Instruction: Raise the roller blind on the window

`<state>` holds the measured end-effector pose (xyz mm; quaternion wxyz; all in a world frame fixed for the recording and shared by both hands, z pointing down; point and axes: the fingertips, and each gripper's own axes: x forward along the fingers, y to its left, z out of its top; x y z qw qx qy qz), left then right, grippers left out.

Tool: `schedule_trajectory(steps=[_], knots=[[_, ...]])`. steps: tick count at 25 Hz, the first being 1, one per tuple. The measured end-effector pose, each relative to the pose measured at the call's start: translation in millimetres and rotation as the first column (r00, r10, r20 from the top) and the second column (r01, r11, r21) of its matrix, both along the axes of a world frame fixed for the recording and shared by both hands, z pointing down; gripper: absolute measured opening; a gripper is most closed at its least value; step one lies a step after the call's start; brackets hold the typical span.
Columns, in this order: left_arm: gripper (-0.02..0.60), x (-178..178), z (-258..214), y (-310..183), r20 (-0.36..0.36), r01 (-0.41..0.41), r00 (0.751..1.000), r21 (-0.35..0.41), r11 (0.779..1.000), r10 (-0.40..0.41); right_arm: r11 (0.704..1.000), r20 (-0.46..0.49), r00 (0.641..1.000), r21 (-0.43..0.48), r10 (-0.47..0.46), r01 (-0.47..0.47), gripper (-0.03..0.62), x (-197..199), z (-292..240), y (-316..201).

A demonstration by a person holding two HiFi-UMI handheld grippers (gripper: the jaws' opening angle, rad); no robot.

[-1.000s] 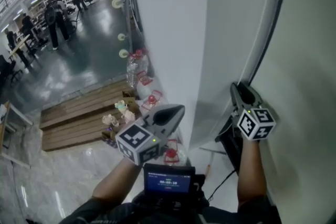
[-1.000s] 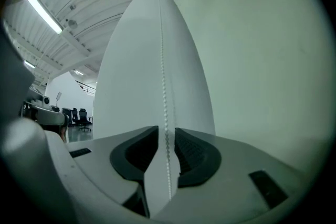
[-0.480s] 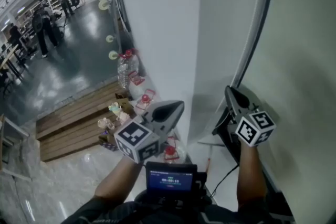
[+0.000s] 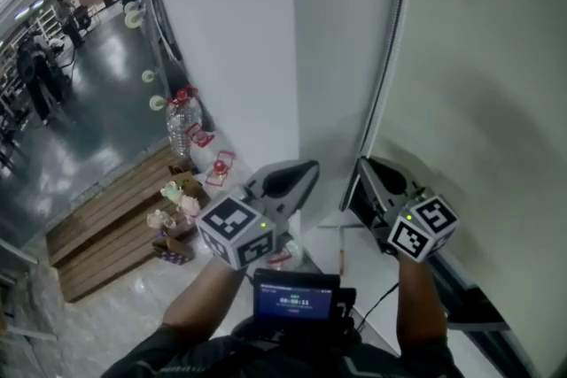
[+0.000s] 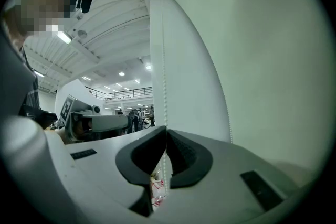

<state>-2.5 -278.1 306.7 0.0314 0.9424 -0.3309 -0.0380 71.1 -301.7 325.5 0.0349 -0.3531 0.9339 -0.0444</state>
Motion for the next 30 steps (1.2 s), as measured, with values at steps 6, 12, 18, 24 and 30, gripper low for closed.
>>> schedule_trajectory(steps=[6,12,18,24,30], knots=[[-0.009,24.0,-21.3,3.1,-0.017,-0.082,0.996,0.047,0.996,0.083,1.0,-0.007,1.0,-0.013,0.016,-0.016,0.002,1.9,1.1,13.5],[-0.009,31.2,-29.5,0.6,-0.004,-0.102,0.995,0.075,0.992,0.103,0.998,-0.066,0.996,-0.011,0.057,-0.058,0.001,2.1,12.7,15.2],[-0.009,40.9,-28.9,1.7,0.029,-0.136,0.991,0.08,0.987,0.134,0.998,-0.076,0.995,-0.017,0.06,-0.061,0.006,-4.9,20.6,20.5],[-0.008,61.0,-48.7,0.2,0.006,-0.201,0.979,0.104,0.974,0.202,0.998,-0.103,0.993,0.004,0.059,-0.059,0.005,-13.7,22.8,23.4],[0.14,79.4,-58.6,-2.7,0.01,-0.282,0.959,0.099,0.954,0.283,0.998,-0.097,0.994,-0.006,0.058,-0.059,0.005,-12.2,23.1,22.0]])
